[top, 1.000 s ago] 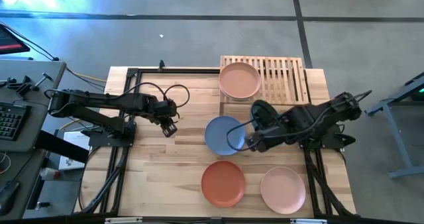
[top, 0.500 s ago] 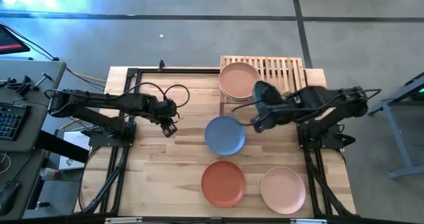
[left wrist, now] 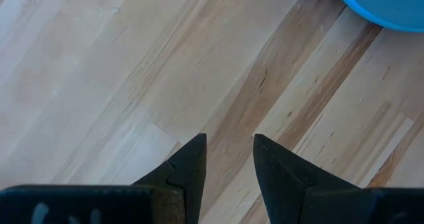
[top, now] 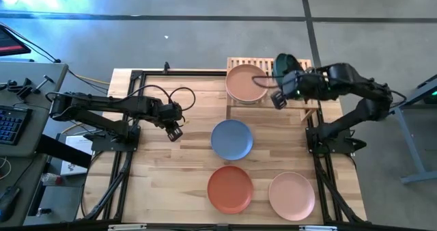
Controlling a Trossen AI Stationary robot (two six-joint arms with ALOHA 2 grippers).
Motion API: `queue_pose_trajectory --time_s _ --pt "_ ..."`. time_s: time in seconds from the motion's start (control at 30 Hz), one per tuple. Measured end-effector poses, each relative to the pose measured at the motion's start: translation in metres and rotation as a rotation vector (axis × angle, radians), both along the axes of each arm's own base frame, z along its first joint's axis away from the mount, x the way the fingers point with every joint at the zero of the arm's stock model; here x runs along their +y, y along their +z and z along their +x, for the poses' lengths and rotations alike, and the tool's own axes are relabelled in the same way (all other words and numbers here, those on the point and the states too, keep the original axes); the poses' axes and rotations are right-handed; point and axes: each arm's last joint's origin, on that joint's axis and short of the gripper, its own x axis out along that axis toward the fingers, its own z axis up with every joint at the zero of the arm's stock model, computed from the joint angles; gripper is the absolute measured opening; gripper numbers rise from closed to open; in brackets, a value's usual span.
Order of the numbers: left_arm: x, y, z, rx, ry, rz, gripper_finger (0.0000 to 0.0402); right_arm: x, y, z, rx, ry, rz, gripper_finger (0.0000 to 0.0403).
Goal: Place and stack plates onto a shelf
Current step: Put the green plate on the shelf
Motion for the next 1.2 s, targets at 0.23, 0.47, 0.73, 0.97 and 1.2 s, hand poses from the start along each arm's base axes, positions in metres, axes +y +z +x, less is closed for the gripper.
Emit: queue_pose_trajectory --time_s 0.23,0.47,0.73,0.97,1.2 --pt "0.009 0.000 -0.001 0.000 0.042 0.000 0.0113 -0.033 -0.008 -0.002 0.123 -0.013 -0.026 0.0000" --pt "0.023 0.000 -0.003 0.000 0.116 0.000 0.0113 -0.057 -0.052 0.002 0.358 0.021 0.036 0.0000" --pt "0.037 0.000 -0.006 -0.007 0.184 0.002 0.0113 -0.060 -0.089 0.004 0.552 0.109 0.064 0.0000" --pt "0.047 0.003 -0.001 -0.093 0.224 0.016 0.0113 -0.057 -0.100 0.006 0.615 0.164 0.041 0.0000" --pt "0.056 0.008 0.006 -0.200 0.252 0.037 0.0113 -0.059 -0.101 0.010 0.580 0.219 0.069 0.0000"
